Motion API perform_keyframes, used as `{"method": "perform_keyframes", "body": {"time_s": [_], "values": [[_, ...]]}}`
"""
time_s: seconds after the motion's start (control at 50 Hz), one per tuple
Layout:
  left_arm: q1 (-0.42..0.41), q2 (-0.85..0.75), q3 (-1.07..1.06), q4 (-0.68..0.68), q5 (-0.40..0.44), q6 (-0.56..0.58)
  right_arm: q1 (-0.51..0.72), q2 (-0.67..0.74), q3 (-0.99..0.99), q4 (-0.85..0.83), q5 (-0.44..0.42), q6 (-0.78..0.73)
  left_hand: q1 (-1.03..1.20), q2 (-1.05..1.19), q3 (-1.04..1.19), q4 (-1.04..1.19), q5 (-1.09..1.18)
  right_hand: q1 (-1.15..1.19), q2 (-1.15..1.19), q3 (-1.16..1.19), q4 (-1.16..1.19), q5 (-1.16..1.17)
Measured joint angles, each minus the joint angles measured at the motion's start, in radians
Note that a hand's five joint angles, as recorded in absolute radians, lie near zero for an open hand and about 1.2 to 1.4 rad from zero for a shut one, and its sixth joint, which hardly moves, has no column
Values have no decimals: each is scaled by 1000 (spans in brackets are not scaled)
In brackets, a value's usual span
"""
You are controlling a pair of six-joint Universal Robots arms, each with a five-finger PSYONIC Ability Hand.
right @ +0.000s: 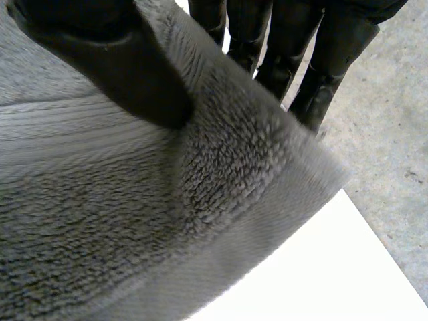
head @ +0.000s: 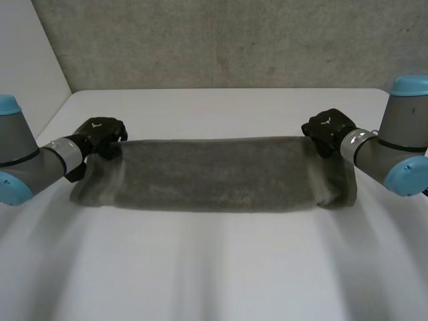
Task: Fold the towel.
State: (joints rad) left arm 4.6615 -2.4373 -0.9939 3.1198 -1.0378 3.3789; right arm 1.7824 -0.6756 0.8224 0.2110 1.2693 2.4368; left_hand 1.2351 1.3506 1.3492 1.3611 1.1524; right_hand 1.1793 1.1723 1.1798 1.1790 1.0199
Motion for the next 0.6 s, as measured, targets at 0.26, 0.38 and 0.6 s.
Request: {"method": "perform_keyframes", "body": {"time_s": [0.26, 0.38, 0.6], "values": [[-17, 39, -1, -1, -97, 4, 25, -8, -45, -50, 79, 46, -948, -1061, -1054, -1064, -1060, -946, -940, -943, -937, -968], [-27, 119, -58, -16, -108, -4, 16, -153, 60, -61, 77, 160, -948, -1062, -1055, -1064, -1065, -946, -940, -943, -937, -968], [-9, 271, -213, -22, -97, -6, 9, -464, 462, -103, 54, 208, -948, -1063, -1055, -1064, -1069, -947, -940, -946, -937, -968]]}}
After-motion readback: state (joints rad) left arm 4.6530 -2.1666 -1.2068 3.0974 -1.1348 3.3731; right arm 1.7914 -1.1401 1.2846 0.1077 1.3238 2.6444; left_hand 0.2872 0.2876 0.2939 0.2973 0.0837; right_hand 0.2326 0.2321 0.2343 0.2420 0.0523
